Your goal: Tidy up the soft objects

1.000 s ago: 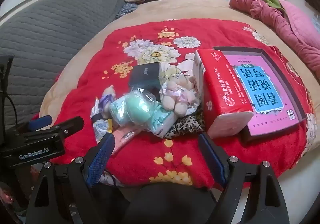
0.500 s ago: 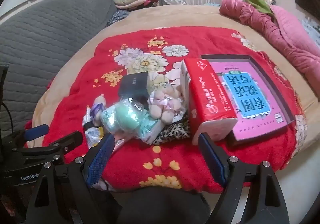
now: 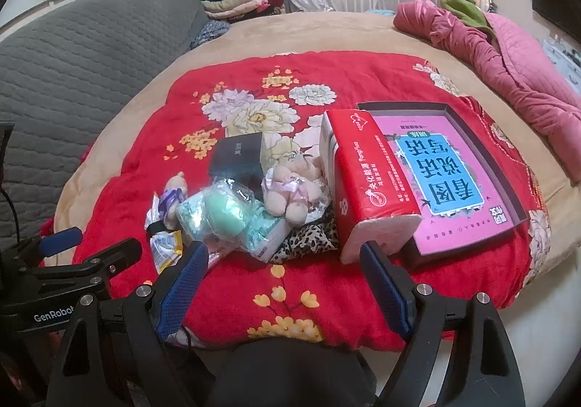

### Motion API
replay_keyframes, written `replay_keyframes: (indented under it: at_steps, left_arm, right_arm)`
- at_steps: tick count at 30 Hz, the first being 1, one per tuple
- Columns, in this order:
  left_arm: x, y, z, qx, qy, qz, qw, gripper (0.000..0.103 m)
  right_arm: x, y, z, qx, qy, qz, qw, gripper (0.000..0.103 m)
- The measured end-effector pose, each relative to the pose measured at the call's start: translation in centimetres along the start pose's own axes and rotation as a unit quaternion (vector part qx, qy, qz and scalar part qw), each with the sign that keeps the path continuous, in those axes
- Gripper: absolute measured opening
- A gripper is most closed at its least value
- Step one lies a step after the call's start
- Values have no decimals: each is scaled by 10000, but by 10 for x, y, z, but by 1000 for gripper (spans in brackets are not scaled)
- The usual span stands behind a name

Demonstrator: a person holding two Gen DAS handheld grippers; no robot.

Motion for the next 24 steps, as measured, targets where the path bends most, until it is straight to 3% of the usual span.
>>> replay_keyframes:
  at_steps: [24]
  left_arm:
    - [1,4,3,-43,-78,45,10000,101]
  right_arm:
    - [2,3,2,-73,21,4,10000,86]
Point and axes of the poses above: each gripper's, at about its wrist camera, not at the fingertips, and z roughly the way its jaws point, x to its right, y to its underside, the point moved 6 cm from there along z, roughly the way its jaws point, and after that the axes turned 4 degrees about y, right-handed, at the moved point
